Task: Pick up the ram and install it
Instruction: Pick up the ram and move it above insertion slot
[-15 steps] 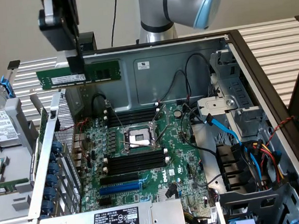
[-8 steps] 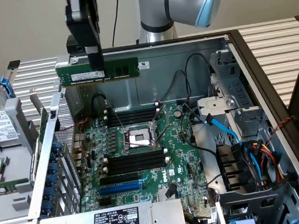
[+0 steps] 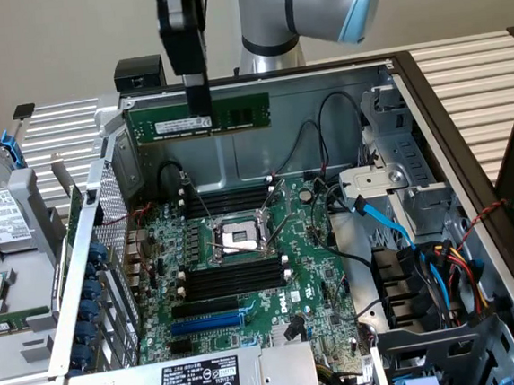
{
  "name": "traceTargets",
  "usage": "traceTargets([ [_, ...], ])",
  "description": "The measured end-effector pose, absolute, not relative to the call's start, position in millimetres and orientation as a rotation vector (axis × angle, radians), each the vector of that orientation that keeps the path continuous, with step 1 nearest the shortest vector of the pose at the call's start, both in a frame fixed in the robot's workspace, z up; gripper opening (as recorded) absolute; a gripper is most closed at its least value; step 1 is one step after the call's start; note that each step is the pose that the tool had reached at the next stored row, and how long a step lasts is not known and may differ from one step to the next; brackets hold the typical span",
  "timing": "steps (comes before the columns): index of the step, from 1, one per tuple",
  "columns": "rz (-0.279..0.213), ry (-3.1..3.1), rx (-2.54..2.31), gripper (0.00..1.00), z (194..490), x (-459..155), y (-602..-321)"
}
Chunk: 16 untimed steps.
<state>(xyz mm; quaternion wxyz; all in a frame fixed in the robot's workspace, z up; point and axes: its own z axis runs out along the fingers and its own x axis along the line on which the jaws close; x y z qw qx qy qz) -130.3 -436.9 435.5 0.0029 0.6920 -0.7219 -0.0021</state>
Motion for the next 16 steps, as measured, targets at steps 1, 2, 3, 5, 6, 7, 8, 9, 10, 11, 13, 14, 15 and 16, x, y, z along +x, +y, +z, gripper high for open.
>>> traceTargets([
  [1,-0.007,-2.264,2.17,0.12,435,-126,-437],
  [2,-0.007,-2.263,2.17,0.12,435,-123,-437],
  [3,-0.009,-2.263,2.169,0.12,435,-121,-437],
  [5,-0.009,-2.263,2.169,0.12,435,-121,-437],
  [6,-0.01,-2.263,2.168,0.12,435,-121,-437],
  [7,-0.011,-2.262,2.168,0.12,435,-120,-437],
  [8,-0.013,-2.261,2.167,0.12,435,-119,-436],
  [9,-0.014,-2.26,2.166,0.12,435,-119,-434],
  [10,-0.014,-2.26,2.166,0.12,435,-118,-432],
  [11,-0.015,-2.259,2.166,0.12,435,-117,-430],
  [13,-0.017,-2.258,2.165,0.12,435,-116,-426],
  [14,-0.018,-2.258,2.164,0.12,435,-115,-425],
  [15,-0.018,-2.258,2.164,0.12,435,-114,-424],
  [16,-0.019,-2.257,2.164,0.12,435,-114,-423],
])
